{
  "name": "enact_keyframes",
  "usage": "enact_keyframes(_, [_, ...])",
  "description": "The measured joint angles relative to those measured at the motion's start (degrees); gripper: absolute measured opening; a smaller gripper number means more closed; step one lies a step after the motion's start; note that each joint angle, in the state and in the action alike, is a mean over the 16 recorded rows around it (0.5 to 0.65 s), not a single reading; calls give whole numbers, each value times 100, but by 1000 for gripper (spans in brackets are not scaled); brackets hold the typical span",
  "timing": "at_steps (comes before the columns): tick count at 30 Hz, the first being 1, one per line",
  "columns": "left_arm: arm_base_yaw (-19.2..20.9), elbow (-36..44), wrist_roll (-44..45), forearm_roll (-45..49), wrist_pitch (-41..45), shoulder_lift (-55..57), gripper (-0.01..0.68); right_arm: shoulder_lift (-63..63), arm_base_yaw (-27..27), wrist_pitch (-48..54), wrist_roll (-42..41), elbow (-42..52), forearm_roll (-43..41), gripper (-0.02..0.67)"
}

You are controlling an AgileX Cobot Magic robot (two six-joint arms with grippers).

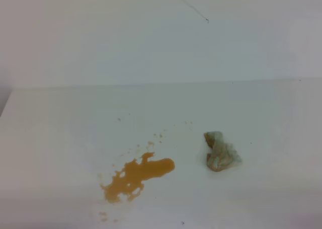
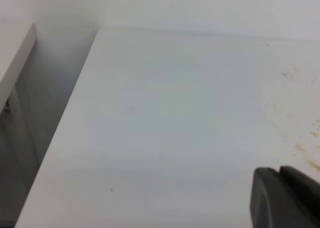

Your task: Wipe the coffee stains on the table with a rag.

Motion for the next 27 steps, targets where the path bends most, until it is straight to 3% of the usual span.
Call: enact_keyframes(27, [0,0,0,0,0,0,0,0,0,0,0,0,0,-3])
